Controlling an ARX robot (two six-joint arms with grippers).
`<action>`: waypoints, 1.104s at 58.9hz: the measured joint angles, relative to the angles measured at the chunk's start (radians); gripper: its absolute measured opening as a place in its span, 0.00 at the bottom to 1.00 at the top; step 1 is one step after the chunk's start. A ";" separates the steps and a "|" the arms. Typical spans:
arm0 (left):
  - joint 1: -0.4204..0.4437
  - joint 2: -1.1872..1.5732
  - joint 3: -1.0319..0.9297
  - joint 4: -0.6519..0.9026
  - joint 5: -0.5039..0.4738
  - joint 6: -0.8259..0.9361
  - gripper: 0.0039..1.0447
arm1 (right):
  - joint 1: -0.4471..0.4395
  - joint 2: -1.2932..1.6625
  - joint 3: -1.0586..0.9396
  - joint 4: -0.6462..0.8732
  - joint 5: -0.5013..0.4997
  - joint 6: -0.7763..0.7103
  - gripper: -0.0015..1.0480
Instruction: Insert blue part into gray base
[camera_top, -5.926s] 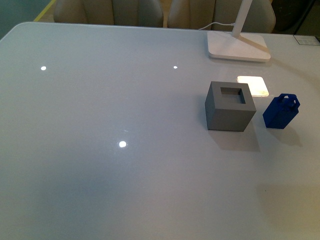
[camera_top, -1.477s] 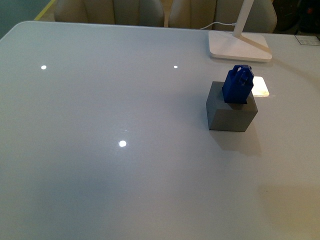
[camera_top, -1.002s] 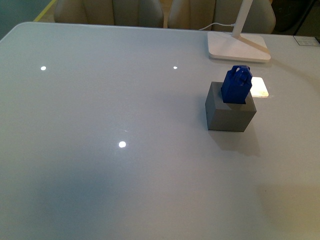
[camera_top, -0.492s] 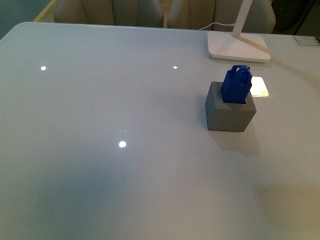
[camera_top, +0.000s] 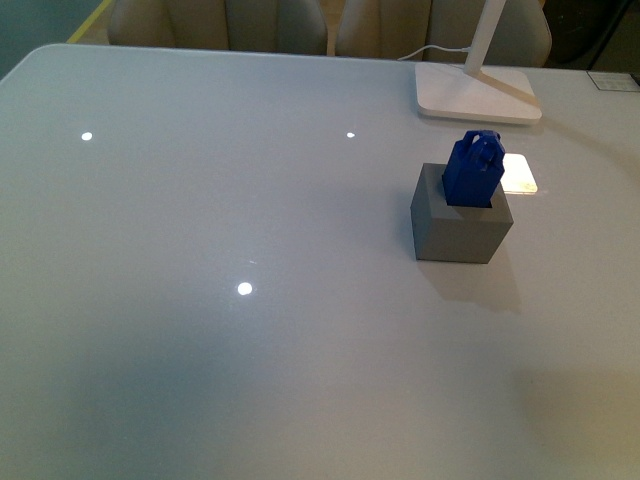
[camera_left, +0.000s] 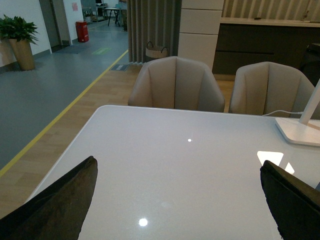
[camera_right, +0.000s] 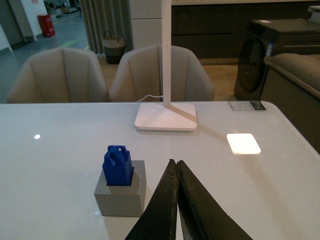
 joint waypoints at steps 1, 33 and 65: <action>0.000 0.000 0.000 0.000 0.000 0.000 0.93 | 0.000 -0.006 0.000 -0.005 0.000 0.000 0.02; 0.000 0.000 0.000 0.000 0.000 0.000 0.93 | 0.000 -0.253 0.000 -0.245 0.000 0.000 0.02; 0.000 0.000 0.000 0.000 0.000 0.000 0.93 | 0.000 -0.489 0.000 -0.487 -0.002 -0.001 0.02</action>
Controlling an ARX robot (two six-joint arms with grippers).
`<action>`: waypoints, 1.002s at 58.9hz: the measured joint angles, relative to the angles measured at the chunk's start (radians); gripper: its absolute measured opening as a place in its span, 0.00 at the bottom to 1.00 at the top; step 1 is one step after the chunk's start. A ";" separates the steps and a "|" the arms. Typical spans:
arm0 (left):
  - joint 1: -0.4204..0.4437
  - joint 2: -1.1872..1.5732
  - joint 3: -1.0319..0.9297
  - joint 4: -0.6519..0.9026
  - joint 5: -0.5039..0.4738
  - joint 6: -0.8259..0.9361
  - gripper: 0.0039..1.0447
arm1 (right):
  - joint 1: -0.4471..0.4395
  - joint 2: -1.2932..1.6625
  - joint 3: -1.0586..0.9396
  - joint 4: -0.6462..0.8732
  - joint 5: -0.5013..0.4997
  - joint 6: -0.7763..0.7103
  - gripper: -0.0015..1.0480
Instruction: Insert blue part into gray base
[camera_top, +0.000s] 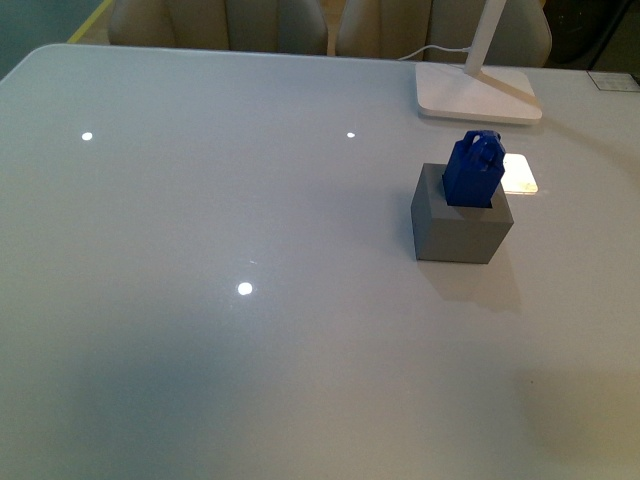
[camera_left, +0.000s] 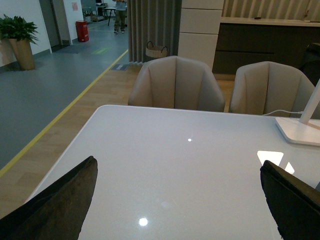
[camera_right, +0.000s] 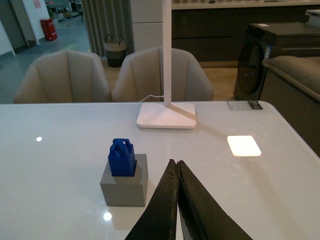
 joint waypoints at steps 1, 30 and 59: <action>0.000 0.000 0.000 0.000 0.000 0.000 0.93 | 0.000 0.000 0.000 0.000 0.000 0.000 0.02; 0.000 0.000 0.000 0.000 0.000 0.000 0.93 | 0.000 -0.001 0.000 -0.001 0.000 -0.001 0.82; 0.000 0.000 0.000 0.000 0.000 0.000 0.93 | 0.000 -0.001 0.000 -0.001 0.000 0.000 0.91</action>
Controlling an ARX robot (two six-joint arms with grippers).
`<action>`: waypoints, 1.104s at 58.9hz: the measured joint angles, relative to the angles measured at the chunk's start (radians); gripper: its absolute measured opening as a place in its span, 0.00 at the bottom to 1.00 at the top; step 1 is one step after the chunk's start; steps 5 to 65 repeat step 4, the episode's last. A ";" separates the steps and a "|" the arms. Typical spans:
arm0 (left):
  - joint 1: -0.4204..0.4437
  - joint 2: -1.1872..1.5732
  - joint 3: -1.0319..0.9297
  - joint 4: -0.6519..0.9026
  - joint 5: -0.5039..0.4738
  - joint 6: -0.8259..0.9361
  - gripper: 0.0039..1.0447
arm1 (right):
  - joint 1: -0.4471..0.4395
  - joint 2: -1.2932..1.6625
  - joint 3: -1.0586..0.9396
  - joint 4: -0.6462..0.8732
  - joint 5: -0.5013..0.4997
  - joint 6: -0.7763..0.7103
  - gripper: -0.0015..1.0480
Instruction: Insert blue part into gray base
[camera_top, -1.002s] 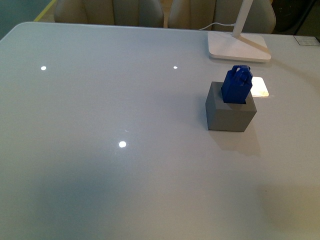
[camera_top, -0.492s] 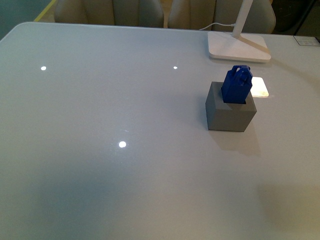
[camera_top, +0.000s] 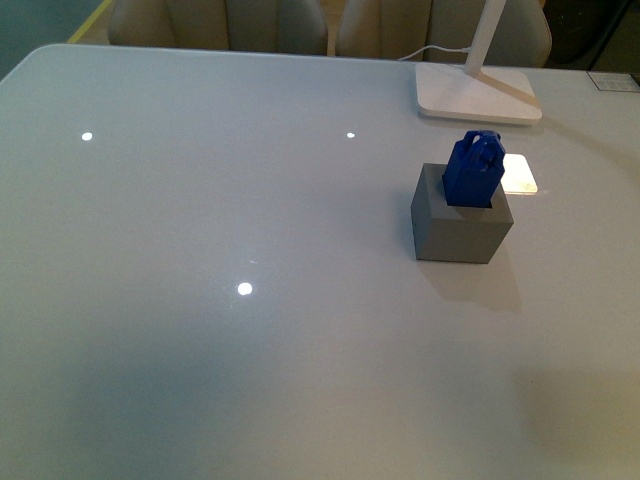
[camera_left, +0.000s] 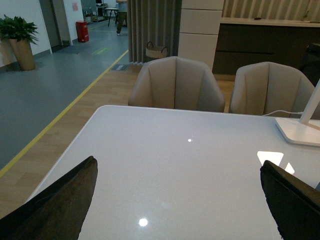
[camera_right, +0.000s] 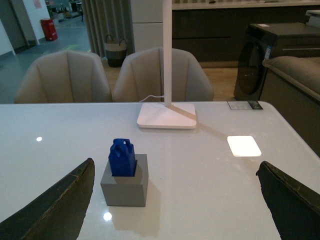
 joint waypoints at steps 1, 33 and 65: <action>0.000 0.000 0.000 0.000 0.000 0.000 0.93 | 0.000 0.000 0.000 0.000 0.000 0.000 0.91; 0.000 0.000 0.000 0.000 0.000 0.000 0.93 | 0.000 0.000 0.000 0.000 0.000 0.000 0.91; 0.000 0.000 0.000 0.000 0.000 0.000 0.93 | 0.000 0.000 0.000 0.000 0.000 0.000 0.91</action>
